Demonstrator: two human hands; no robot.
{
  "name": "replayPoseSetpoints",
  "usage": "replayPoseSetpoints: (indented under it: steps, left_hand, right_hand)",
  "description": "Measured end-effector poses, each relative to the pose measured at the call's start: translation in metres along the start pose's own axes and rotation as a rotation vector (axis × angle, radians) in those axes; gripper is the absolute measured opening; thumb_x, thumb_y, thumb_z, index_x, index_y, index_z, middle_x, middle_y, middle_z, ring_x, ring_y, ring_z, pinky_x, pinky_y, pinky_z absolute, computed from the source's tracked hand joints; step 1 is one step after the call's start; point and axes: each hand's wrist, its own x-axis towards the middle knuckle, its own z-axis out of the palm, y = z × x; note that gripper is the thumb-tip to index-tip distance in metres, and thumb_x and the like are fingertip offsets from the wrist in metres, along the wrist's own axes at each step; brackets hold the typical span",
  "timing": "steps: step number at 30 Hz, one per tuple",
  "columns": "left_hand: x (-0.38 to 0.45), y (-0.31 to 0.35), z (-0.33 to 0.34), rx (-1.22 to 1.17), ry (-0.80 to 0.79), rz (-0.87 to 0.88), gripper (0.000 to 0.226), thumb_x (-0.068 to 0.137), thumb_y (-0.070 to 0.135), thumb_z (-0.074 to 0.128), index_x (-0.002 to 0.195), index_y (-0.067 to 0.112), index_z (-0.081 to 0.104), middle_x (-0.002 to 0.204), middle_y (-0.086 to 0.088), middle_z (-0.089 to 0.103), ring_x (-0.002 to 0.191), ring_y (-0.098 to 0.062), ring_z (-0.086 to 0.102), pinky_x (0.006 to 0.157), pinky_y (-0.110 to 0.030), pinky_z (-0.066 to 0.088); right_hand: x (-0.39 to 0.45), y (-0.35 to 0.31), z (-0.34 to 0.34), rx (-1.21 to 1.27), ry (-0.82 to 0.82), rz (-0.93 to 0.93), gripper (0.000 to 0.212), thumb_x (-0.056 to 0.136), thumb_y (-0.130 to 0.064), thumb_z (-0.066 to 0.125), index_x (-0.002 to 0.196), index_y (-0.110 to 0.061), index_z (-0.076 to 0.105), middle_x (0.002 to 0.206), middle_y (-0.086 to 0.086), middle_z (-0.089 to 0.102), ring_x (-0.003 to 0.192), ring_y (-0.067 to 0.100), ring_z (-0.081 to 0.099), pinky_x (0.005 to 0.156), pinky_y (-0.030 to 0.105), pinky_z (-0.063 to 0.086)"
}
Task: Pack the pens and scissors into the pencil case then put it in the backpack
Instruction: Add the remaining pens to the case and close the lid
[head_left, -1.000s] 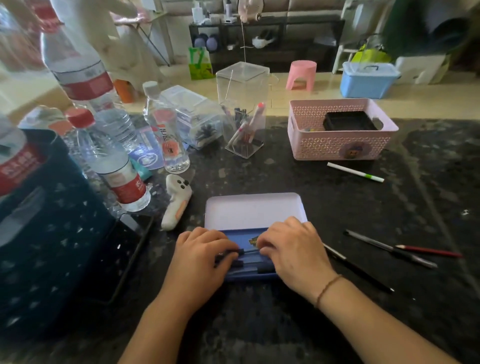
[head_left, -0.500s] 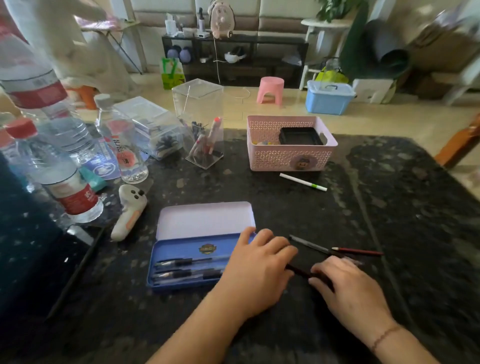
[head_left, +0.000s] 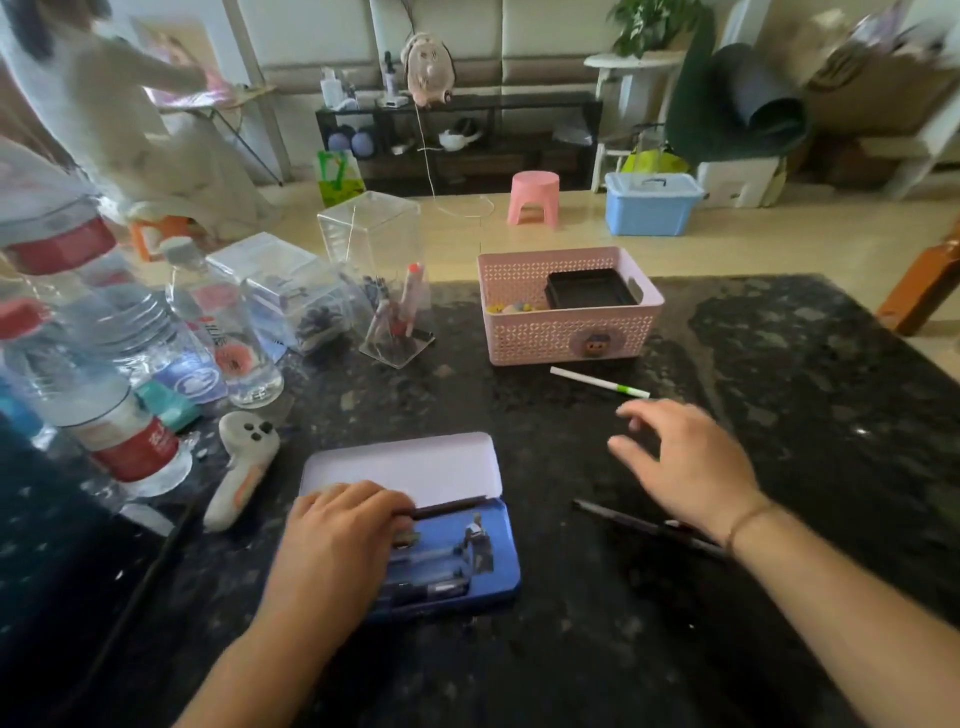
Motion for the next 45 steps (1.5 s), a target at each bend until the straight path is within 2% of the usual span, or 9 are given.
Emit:
replayPoseSetpoints:
  steps: [5, 13, 20, 25, 29, 34, 38, 41, 45]
  left_hand:
    - [-0.021, -0.035, -0.010, -0.012, -0.132, -0.207, 0.026, 0.075, 0.047, 0.047, 0.078, 0.036, 0.070, 0.081, 0.019, 0.065, 0.074, -0.014, 0.063, 0.069, -0.042, 0.046]
    - [-0.026, -0.044, -0.014, -0.120, -0.215, -0.227, 0.020, 0.080, 0.046, 0.054, 0.090, 0.043, 0.072, 0.086, 0.025, 0.061, 0.087, -0.001, 0.058, 0.082, -0.040, 0.039]
    - [-0.022, -0.037, -0.017, -0.157, -0.229, -0.157, 0.011, 0.084, 0.038, 0.066, 0.092, 0.037, 0.073, 0.091, 0.021, 0.064, 0.092, -0.001, 0.056, 0.091, -0.042, 0.040]
    - [-0.024, -0.045, -0.030, -0.388, 0.204, -0.410, 0.014, 0.086, 0.015, 0.067, 0.095, 0.025, 0.072, 0.092, 0.027, 0.058, 0.086, 0.007, 0.059, 0.077, -0.007, 0.044]
    - [-0.027, -0.044, -0.018, -0.299, 0.073, -0.240, 0.011, 0.086, 0.022, 0.066, 0.094, 0.022, 0.073, 0.096, 0.010, 0.066, 0.093, -0.008, 0.060, 0.084, -0.032, 0.051]
    - [-0.022, -0.035, -0.002, -0.161, -0.075, -0.134, 0.023, 0.084, 0.044, 0.054, 0.094, 0.034, 0.072, 0.095, 0.019, 0.066, 0.091, -0.008, 0.057, 0.083, -0.040, 0.043]
    - [-0.021, -0.033, 0.003, -0.128, -0.102, -0.107, 0.008, 0.083, 0.036, 0.065, 0.087, 0.036, 0.072, 0.089, 0.020, 0.064, 0.088, -0.009, 0.056, 0.081, -0.038, 0.039]
    - [-0.022, -0.031, 0.000, -0.147, -0.122, -0.114, 0.008, 0.085, 0.033, 0.066, 0.087, 0.037, 0.072, 0.090, 0.020, 0.063, 0.089, -0.008, 0.055, 0.083, -0.038, 0.037]
    - [-0.025, -0.030, -0.003, -0.179, -0.108, -0.116, 0.016, 0.087, 0.034, 0.058, 0.097, 0.035, 0.072, 0.095, 0.020, 0.063, 0.093, -0.007, 0.056, 0.085, -0.037, 0.039]
  right_hand:
    - [0.083, 0.047, 0.036, -0.202, -0.195, 0.228, 0.048, 0.084, -0.035, 0.063, 0.128, -0.018, 0.055, 0.130, 0.012, 0.057, 0.114, 0.036, 0.053, 0.096, 0.041, 0.045]
    - [0.097, 0.047, 0.060, -0.224, -0.020, 0.265, 0.016, 0.085, -0.030, 0.063, 0.095, -0.021, 0.072, 0.101, 0.013, 0.068, 0.093, 0.040, 0.057, 0.078, 0.043, 0.052]
    - [0.020, -0.077, 0.038, 0.178, 0.062, -0.237, 0.009, 0.079, -0.026, 0.068, 0.086, -0.022, 0.072, 0.084, -0.001, 0.069, 0.077, 0.025, 0.055, 0.070, 0.036, 0.045]
    - [-0.024, -0.147, 0.065, 0.085, -0.125, -0.421, 0.012, 0.077, -0.038, 0.062, 0.077, -0.029, 0.071, 0.076, -0.010, 0.064, 0.075, 0.018, 0.052, 0.061, 0.032, 0.040]
    - [-0.031, -0.163, 0.085, 0.087, -0.185, -0.456, 0.017, 0.080, -0.040, 0.059, 0.082, -0.030, 0.072, 0.077, -0.008, 0.063, 0.077, 0.022, 0.053, 0.063, 0.035, 0.042]
    - [-0.031, -0.135, 0.065, 0.063, -0.152, -0.386, 0.019, 0.080, -0.038, 0.063, 0.094, -0.026, 0.070, 0.088, -0.007, 0.066, 0.083, 0.020, 0.054, 0.068, 0.035, 0.046]
    - [-0.046, -0.059, 0.029, -0.157, -0.037, -0.110, 0.022, 0.072, -0.031, 0.077, 0.091, -0.022, 0.071, 0.085, -0.003, 0.066, 0.079, 0.025, 0.054, 0.066, 0.037, 0.050]
    - [-0.058, -0.021, 0.014, -0.369, -0.143, 0.038, 0.024, 0.071, -0.038, 0.076, 0.089, -0.023, 0.072, 0.087, -0.003, 0.065, 0.081, 0.025, 0.054, 0.064, 0.036, 0.049]
    - [-0.061, -0.010, 0.024, -0.274, -0.128, 0.034, 0.009, 0.075, -0.022, 0.076, 0.077, -0.023, 0.067, 0.073, -0.003, 0.062, 0.073, 0.023, 0.051, 0.064, 0.037, 0.047]
